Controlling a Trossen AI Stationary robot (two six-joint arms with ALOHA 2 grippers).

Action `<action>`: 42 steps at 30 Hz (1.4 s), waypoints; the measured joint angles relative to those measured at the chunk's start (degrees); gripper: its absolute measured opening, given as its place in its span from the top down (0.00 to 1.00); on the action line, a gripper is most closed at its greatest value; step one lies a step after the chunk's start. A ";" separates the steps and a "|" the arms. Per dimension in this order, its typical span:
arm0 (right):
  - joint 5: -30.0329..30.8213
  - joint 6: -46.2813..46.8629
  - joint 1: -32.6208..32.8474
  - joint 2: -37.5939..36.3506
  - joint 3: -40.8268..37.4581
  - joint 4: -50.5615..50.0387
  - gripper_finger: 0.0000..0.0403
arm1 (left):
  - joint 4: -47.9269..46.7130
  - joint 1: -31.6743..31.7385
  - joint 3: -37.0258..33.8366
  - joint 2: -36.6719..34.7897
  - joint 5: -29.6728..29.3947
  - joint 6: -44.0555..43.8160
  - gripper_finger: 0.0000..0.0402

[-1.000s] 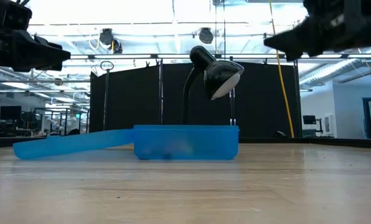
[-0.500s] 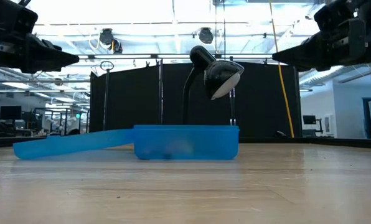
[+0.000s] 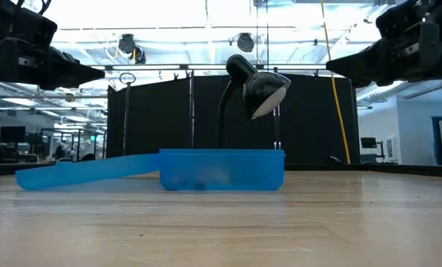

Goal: Pick & place school supplies into a supply box
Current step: Return to Home Position

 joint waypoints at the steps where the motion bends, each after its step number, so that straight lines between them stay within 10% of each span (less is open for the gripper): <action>1: -0.08 -0.04 0.00 -0.09 -0.20 0.06 1.00 | 0.01 0.55 0.00 0.00 0.04 0.00 1.00; 30: 0.46 -3.98 5.58 -18.74 -1.59 -14.24 1.00 | -1.26 1.67 0.00 0.00 3.49 -0.94 1.00; 42: -7.14 -1.25 -7.56 -21.28 -1.59 -19.90 1.00 | -3.44 1.67 0.01 0.00 3.66 -3.27 1.00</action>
